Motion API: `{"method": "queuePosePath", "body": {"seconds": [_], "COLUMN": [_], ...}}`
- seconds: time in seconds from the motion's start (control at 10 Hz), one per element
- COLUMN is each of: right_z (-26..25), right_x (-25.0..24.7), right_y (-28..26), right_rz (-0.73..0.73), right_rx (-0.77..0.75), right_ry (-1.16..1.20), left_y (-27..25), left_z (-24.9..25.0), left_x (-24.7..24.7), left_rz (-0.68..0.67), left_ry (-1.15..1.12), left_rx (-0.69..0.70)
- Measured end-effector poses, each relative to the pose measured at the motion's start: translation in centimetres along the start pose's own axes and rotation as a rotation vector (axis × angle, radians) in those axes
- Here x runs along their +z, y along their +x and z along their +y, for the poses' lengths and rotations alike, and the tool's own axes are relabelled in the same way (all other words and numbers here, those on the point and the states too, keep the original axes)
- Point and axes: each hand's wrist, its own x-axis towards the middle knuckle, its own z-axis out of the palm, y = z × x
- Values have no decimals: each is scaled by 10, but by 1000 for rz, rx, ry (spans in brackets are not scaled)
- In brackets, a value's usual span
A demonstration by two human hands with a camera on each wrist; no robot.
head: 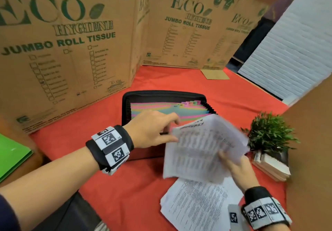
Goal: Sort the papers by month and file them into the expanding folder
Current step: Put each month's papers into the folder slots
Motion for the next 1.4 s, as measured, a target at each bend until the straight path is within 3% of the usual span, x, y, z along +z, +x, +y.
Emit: {"method": "queuePosePath", "body": {"seconds": [0.1, 0.3, 0.4, 0.5, 0.6, 0.7, 0.8, 1.0, 1.2, 1.4], "right_z": [12, -21, 42, 35, 27, -57, -98, -106, -97, -87], "right_x": [-30, -71, -175, -178, 15, -20, -35, -25, -22, -25], "right_y": [5, 8, 17, 6, -100, 8, 25, 44, 47, 59], "right_rz": [135, 526, 623, 556, 422, 643, 668, 547, 296, 343], "right_rx": [5, -70, -139, -67, -207, -220, -304, -472, -354, -341], "right_ry": [37, 138, 237, 235, 239, 464, 315, 242, 195, 147], "left_y": [-6, -6, -5, -12, -26, -38, -42, -55, -71, -87], "left_z": [-1, 6, 11, 10, 4, 2, 6, 19, 7, 1], "left_x": [-1, -6, -5, -3, -3, 0, 3, 17, 22, 28], "left_rz": [81, -48, -66, -7, 138, 212, 293, 475, 566, 579], "left_ry": [198, 320, 343, 431, 448, 377, 340, 295, 284, 344], "left_rx": [9, -261, -392, -456, -486, -519, -563, -685, -586, -410]}}
